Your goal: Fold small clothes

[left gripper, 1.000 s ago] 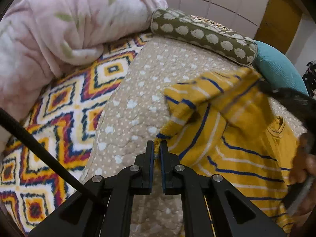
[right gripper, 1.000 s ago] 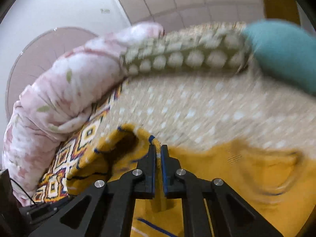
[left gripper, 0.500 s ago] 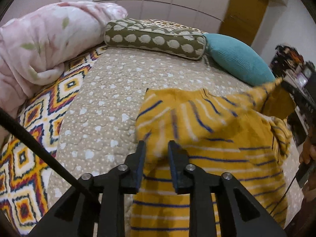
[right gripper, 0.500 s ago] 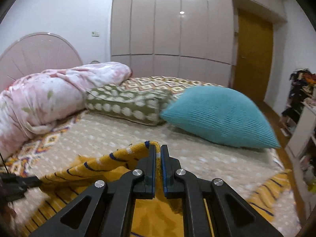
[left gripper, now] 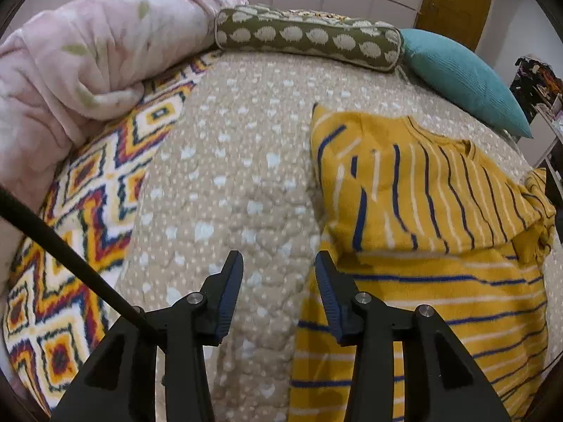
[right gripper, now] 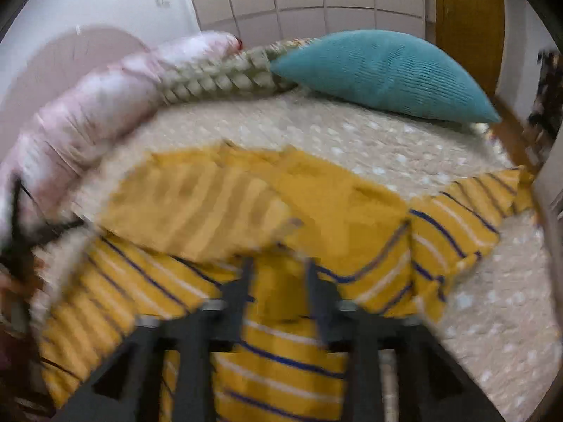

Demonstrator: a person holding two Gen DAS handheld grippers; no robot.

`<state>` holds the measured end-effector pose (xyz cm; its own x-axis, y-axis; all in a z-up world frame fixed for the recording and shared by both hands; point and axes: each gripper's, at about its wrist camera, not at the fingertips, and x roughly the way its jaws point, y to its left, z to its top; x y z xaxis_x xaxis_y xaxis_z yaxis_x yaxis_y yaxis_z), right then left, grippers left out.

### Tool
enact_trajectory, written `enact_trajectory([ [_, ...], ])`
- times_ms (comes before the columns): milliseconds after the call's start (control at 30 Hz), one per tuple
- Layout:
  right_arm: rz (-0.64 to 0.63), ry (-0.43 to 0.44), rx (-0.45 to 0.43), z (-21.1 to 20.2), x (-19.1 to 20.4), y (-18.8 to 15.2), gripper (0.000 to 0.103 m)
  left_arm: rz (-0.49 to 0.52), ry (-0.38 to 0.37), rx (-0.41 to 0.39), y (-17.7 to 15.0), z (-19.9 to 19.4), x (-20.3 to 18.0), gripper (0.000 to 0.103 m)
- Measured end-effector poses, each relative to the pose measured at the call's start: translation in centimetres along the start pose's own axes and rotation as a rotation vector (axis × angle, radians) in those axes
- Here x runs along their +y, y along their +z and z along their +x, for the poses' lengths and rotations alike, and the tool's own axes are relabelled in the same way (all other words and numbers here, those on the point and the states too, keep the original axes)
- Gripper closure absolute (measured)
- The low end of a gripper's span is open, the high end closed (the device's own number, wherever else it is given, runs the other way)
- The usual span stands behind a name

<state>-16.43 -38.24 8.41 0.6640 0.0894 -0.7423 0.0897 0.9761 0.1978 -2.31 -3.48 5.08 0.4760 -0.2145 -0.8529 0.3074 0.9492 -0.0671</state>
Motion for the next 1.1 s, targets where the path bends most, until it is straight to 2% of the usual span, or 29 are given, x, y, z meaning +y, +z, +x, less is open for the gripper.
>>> enact_trajectory([
  [67, 0.029, 0.122, -0.053, -0.7, 1.3, 1.2, 0.039, 0.001, -0.012, 0.010, -0.3, 0.3, -0.3, 0.058],
  [100, 0.024, 0.156, -0.055, -0.4, 2.3, 2.0, 0.039, 0.003, -0.017, 0.011, -0.3, 0.4, -0.5, 0.057],
  [233, -0.075, 0.238, -0.026, 3.5, 8.5, 5.3, 0.039, 0.003, -0.029, 0.012, -0.1, 1.1, -1.3, 0.056],
  [367, -0.209, 0.207, -0.009, 10.2, 14.7, 8.6, 0.039, -0.013, -0.020, 0.008, 0.5, 2.2, -1.6, 0.055],
  [467, -0.231, 0.191, 0.039, 15.9, 16.8, 10.4, 0.039, -0.064, -0.019, 0.032, 1.1, 3.7, -0.7, 0.055],
  [533, -0.218, 0.196, 0.107, 19.3, 17.5, 11.0, 0.043, -0.101, -0.041, 0.034, 1.2, 4.1, 0.0, 0.055],
  [633, -0.224, 0.197, 0.207, 23.7, 18.6, 10.5, 0.059, -0.122, -0.050, 0.027, 1.2, 4.3, 0.6, 0.054],
  [700, -0.277, 0.171, 0.217, 25.1, 19.5, 10.0, 0.086, -0.113, -0.055, 0.024, 1.2, 4.2, 0.8, 0.054],
  [733, -0.292, 0.161, 0.195, 25.1, 19.7, 9.9, 0.095, -0.110, -0.052, 0.022, 1.2, 4.2, 0.9, 0.054],
  [800, -0.250, 0.215, 0.161, 24.5, 19.7, 10.3, 0.096, -0.110, -0.046, 0.021, 1.2, 4.1, 1.1, 0.054],
  [900, -0.227, 0.238, 0.103, 23.7, 20.1, 11.2, 0.096, -0.129, -0.042, 0.016, 1.4, 3.9, 1.8, 0.054],
  [1100, -0.196, 0.246, 0.101, 24.7, 21.8, 11.8, 0.096, -0.143, -0.048, -0.007, 1.7, 2.4, 2.3, 0.054],
])
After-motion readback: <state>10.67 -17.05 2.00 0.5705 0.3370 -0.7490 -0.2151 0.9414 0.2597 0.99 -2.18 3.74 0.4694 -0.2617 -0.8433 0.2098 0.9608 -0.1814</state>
